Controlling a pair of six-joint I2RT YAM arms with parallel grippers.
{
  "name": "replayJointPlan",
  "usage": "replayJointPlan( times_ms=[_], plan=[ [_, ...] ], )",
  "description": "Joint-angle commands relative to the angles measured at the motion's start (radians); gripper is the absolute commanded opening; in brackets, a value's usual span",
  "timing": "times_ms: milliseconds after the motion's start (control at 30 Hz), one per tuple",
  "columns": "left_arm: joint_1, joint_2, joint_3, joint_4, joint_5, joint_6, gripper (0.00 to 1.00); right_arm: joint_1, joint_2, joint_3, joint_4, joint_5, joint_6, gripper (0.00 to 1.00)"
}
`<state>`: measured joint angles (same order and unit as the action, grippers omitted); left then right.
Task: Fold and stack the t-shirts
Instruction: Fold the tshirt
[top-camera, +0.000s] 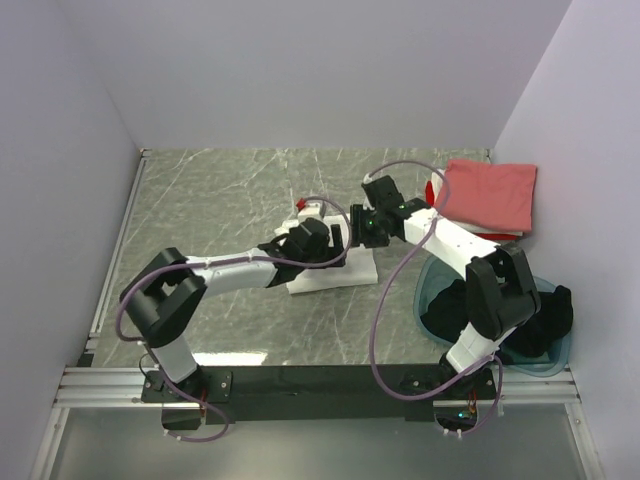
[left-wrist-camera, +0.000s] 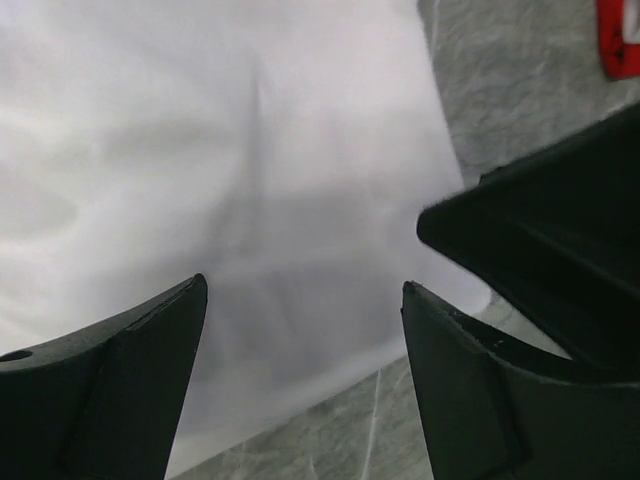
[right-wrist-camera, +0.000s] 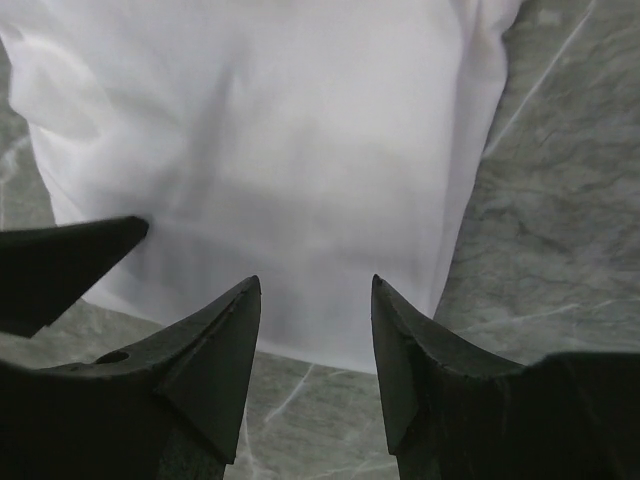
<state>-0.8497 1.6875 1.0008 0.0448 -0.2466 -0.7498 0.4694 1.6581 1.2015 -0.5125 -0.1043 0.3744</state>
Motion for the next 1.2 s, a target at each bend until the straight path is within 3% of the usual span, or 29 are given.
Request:
replayJointPlan(
  times_ms=[0, 233, 333, 367, 467, 567, 767, 1167],
  plan=[
    [0.0, 0.03, -0.01, 0.078, 0.017, -0.037, 0.84, 0.014, -0.037, -0.052, 0.078, -0.035, 0.029, 0.55],
    [0.0, 0.032, -0.077, 0.095, 0.029, -0.048, 0.84, 0.032, -0.009, -0.154, 0.138, -0.04, 0.044, 0.56],
    [-0.002, -0.07, -0.09, 0.067, 0.0, -0.033, 0.84, 0.035, 0.005, -0.178, 0.152, -0.035, 0.049, 0.56],
    [0.0, -0.174, -0.09, 0.022, -0.04, -0.013, 0.86, 0.035, 0.014, -0.197, 0.158, -0.028, 0.052, 0.56],
    [0.017, -0.225, -0.102, -0.028, -0.048, -0.02, 0.89, 0.037, 0.015, -0.21, 0.164, -0.023, 0.055, 0.56],
    [0.092, -0.273, -0.209, -0.027, 0.031, -0.065, 0.91, 0.037, 0.009, -0.23, 0.173, -0.014, 0.058, 0.56],
    [0.236, -0.377, -0.398, 0.133, 0.2, -0.12, 0.97, 0.037, 0.009, -0.246, 0.18, -0.009, 0.058, 0.56],
    [0.327, -0.217, -0.491, 0.377, 0.388, -0.175, 0.99, 0.037, -0.018, -0.264, 0.178, -0.012, 0.061, 0.56]
  ],
)
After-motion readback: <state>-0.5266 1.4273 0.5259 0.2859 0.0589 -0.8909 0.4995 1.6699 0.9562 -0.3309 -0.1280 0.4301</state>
